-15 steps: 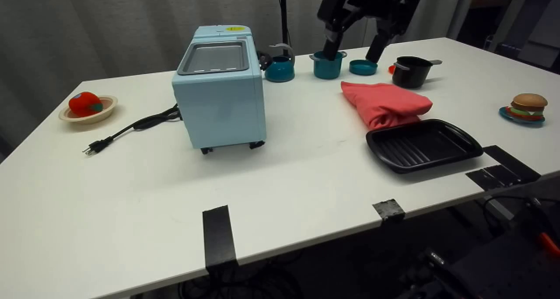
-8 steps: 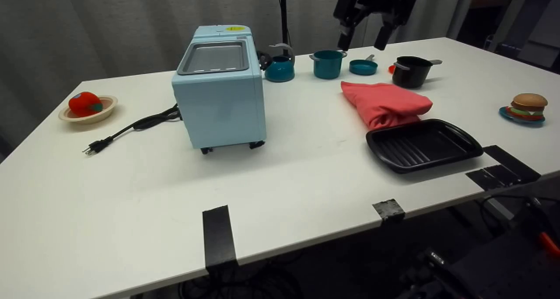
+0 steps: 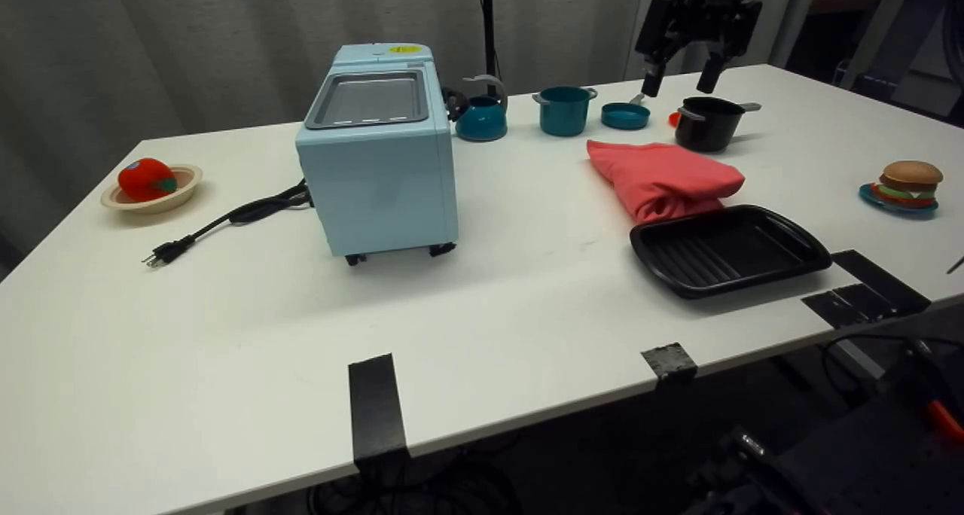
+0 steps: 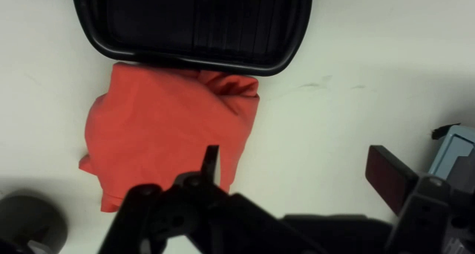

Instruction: Unfold the towel

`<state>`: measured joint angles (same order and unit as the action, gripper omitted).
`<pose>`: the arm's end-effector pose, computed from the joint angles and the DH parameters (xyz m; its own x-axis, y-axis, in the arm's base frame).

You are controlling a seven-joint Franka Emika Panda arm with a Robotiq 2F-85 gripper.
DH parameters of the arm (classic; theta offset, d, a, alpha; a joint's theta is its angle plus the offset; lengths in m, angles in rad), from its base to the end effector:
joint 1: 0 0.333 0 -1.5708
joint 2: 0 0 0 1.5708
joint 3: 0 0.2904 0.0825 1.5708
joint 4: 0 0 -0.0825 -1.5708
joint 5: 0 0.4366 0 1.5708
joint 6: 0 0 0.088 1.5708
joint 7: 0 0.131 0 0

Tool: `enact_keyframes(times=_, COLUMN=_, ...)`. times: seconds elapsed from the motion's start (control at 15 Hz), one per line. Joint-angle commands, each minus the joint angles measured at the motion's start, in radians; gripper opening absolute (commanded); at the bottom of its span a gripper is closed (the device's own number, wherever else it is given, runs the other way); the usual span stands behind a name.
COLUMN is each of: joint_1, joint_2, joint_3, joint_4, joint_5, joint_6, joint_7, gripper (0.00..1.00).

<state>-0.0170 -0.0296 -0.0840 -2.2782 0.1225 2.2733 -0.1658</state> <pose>0.5548 -0.0508 0.2876 0.9992 -0.0149 0.0365 -0.0115 -0.9956 -0.0929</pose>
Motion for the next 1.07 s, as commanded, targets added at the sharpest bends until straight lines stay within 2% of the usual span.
enact_keyframes(times=0.0, joint_1=-0.053, joint_2=0.07, joint_3=-0.026, joint_4=0.055, joint_5=-0.028, joint_6=-0.028, joint_7=-0.032, gripper=1.0)
enact_keyframes(times=0.6, joint_1=-0.141, joint_2=0.235, joint_3=-0.058, joint_4=0.154, joint_5=-0.003, joint_6=0.03, joint_7=-0.045, gripper=1.0)
enact_keyframes(times=0.67, joint_1=-0.136, joint_2=0.191, joint_3=-0.051, joint_4=0.108, joint_5=-0.018, joint_6=0.026, joint_7=-0.038, gripper=1.0)
enact_keyframes(times=1.0, joint_1=-0.138, joint_2=0.204, joint_3=-0.046, joint_4=0.108, joint_5=-0.013, joint_6=0.04, joint_7=-0.043, gripper=1.0)
